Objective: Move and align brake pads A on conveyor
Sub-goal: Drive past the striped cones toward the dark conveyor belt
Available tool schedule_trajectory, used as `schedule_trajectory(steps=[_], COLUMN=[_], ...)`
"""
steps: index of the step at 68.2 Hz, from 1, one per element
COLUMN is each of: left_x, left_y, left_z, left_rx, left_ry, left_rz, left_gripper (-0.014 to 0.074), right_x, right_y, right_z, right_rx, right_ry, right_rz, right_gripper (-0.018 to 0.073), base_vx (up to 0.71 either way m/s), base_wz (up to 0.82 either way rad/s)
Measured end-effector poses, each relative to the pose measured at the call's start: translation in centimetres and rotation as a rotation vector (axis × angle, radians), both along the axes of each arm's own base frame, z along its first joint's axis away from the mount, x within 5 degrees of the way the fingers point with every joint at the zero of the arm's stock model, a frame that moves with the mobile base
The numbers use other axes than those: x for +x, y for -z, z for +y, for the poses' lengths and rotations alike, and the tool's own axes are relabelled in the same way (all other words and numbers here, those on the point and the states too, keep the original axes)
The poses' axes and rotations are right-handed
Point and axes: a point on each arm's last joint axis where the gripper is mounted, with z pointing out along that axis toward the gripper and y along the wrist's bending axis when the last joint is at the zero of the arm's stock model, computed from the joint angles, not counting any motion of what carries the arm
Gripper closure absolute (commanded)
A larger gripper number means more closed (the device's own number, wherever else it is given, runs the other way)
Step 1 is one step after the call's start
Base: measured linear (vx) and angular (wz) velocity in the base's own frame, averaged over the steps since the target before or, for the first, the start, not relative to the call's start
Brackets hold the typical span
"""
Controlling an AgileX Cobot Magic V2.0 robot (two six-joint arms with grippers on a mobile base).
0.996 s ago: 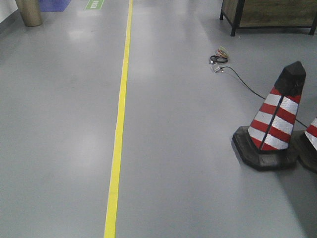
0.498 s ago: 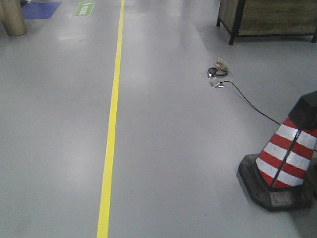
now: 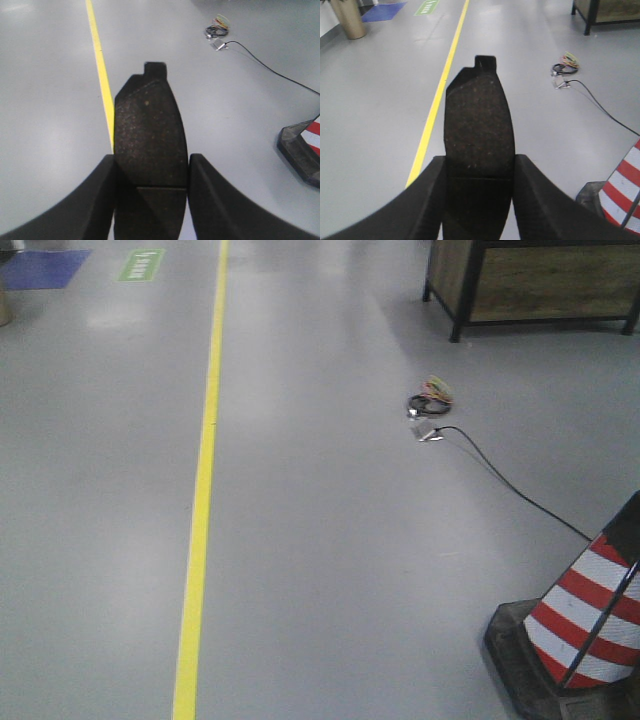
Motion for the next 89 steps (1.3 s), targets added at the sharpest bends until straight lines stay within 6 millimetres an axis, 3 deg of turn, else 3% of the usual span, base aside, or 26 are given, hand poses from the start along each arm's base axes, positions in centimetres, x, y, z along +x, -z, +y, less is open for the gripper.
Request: schedule_trajectory(steps=[18,89], left_x=[0.00,0.00], left_y=[0.00,0.00], left_z=[0.01,0.01], left_rx=[0.002,0.002], left_ry=[-0.001,-0.001], left_rz=[0.000,0.000], left_gripper=[0.0603,0.0603], right_x=[0.00,0.00], right_y=[0.00,0.00], right_z=[0.00,0.00], right_rx=[0.000,0.000], right_ry=[0.000,0.000], right_rz=[0.000,0.000], right_gripper=[0.0566,0.0566], base_vx=[0.35,0.21], base_wz=[-0.59,-0.90])
